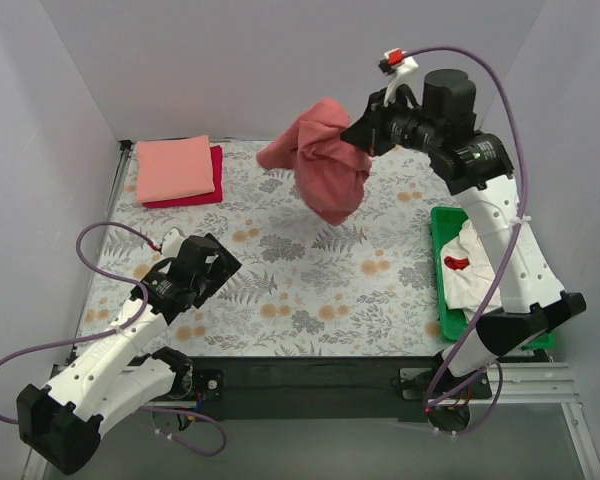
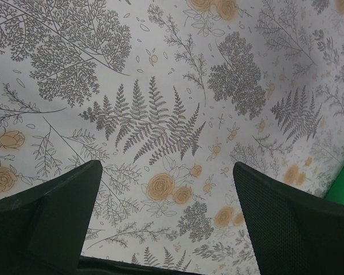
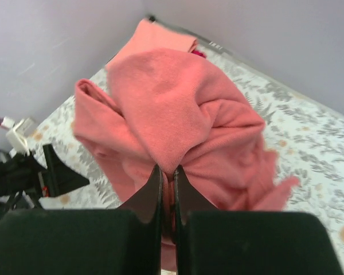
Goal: Fold and stack the t-shirts
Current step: Move the tshirt to the center of the board, then flatten the tshirt out
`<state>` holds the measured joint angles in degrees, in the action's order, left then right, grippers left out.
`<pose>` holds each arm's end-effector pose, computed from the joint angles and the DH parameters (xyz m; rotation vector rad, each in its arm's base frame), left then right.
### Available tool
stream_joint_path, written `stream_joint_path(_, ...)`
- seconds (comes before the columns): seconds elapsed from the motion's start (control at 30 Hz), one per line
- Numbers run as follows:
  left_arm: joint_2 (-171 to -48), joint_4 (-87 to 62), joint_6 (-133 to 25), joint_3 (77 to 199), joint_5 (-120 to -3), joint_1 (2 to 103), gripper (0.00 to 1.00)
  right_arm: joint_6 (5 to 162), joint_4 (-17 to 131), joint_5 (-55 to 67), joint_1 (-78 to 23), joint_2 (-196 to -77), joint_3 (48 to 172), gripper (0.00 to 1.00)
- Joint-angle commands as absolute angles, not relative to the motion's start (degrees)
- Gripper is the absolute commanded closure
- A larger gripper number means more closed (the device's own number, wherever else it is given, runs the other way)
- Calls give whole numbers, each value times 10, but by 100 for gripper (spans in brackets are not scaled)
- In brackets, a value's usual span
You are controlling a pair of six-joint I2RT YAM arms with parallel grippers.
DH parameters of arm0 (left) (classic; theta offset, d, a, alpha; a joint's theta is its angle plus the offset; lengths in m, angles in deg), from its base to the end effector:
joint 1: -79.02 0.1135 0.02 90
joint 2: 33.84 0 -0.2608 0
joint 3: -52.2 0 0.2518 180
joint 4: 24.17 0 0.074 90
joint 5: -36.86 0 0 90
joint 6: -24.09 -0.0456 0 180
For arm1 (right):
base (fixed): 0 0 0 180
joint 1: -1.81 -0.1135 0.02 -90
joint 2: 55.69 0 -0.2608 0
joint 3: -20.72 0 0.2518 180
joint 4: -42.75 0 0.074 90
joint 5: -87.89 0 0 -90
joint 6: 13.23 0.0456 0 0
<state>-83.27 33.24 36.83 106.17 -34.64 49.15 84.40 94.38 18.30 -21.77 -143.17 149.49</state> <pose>0.1565 -0.0732 0.2381 -1.6119 1.9508 -0.6117 0.2801 0.1396 0.5193 -0.5098 1.7195 0.7055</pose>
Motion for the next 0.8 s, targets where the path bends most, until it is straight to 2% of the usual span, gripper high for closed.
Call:
stream_joint_path(0.0, -829, 386, 395, 1090, -306, 488, 2, 820, 884, 197, -243, -1415, 1440, 99)
stream_joint_path(0.03, -827, 397, 399, 1089, -298, 489, 2, 817, 875, 182, -242, -1409, 1405, 99)
stream_joint_path(0.1, -827, 407, 409, 1089, -294, 488, 2, 807, 868, 104, -241, -1389, 1288, 91)
stream_joint_path(0.13, -828, 413, 411, 1088, -294, 489, 2, 803, 863, 70, -240, -1382, 1249, 84)
stream_joint_path(0.17, -829, 415, 410, 1088, -294, 488, 2, 808, 858, -3, -232, -1373, 1205, 57)
stream_joint_path(0.2, -830, 419, 411, 1088, -294, 488, 2, 813, 857, -39, -224, -1370, 1141, 44)
stream_joint_path(0.27, -833, 420, 411, 1086, -291, 488, 2, 839, 858, -79, -198, -1365, 1087, 28)
stream_joint_path(0.37, -844, 415, 411, 1083, -299, 488, 2, 860, 858, -128, -158, -1346, 1030, 26)
stream_joint_path(0.43, -853, 402, 404, 1078, -311, 489, 2, 857, 855, -111, -158, -1330, 1011, 24)
stream_joint_path(0.53, -878, 386, 402, 1065, -334, 489, 2, 857, 827, -51, -159, -1287, 968, 12)
stream_joint_path(0.57, -884, 382, 403, 1062, -338, 488, 2, 859, 819, -26, -159, -1265, 954, 2)
stream_joint_path(0.7, -924, 352, 405, 1046, -357, 488, 2, 867, 771, 67, -180, -1215, 885, 2)
stream_joint_path(0.77, -934, 332, 396, 1037, -368, 488, 2, 870, 754, 97, -225, -1200, 853, 2)
